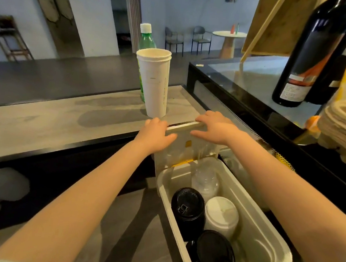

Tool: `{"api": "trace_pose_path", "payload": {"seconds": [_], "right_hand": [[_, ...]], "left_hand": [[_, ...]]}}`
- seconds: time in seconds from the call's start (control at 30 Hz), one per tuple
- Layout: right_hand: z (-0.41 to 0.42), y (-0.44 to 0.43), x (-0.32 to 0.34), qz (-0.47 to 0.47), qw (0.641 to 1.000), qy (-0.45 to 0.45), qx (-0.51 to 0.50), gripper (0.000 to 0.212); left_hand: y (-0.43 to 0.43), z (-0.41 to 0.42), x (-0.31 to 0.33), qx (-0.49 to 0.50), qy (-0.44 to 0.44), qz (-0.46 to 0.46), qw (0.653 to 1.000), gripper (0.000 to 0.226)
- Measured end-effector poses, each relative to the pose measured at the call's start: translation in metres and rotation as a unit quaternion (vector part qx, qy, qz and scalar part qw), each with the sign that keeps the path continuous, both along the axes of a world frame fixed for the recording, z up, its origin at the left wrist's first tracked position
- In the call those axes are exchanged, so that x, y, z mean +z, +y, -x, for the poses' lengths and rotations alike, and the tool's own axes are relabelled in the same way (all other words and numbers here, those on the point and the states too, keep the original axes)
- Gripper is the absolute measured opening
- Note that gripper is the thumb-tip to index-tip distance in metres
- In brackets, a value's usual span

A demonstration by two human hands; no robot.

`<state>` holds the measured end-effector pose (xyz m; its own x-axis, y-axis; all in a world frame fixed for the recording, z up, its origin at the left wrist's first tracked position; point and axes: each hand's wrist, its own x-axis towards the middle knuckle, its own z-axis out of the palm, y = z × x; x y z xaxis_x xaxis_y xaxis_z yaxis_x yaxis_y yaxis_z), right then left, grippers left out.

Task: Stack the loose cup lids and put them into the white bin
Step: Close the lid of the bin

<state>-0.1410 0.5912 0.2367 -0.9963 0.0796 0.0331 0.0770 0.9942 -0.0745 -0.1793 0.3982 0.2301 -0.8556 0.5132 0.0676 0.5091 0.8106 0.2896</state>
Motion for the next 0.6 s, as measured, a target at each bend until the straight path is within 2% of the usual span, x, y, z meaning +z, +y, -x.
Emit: {"api": "trace_pose_path", "payload": {"seconds": [0.2, 0.33, 0.43, 0.6], "right_hand": [[0.003, 0.003, 0.018, 0.089, 0.994, -0.067, 0.014, 0.047], [0.011, -0.001, 0.021, 0.048, 0.988, -0.144, 0.018, 0.056], [0.014, 0.001, 0.023, 0.043, 0.99, -0.128, 0.029, 0.042], [0.01, 0.0, 0.03, 0.039, 0.995, -0.081, 0.029, 0.038]], "left_hand": [[0.007, 0.002, 0.009, 0.011, -0.088, -0.023, 0.996, 0.032], [0.012, -0.002, 0.011, 0.024, -0.165, -0.011, 0.986, 0.034], [0.014, -0.006, 0.013, 0.045, -0.187, -0.055, 0.98, 0.031], [0.008, -0.008, 0.021, 0.062, -0.172, -0.143, 0.973, 0.014]]}}
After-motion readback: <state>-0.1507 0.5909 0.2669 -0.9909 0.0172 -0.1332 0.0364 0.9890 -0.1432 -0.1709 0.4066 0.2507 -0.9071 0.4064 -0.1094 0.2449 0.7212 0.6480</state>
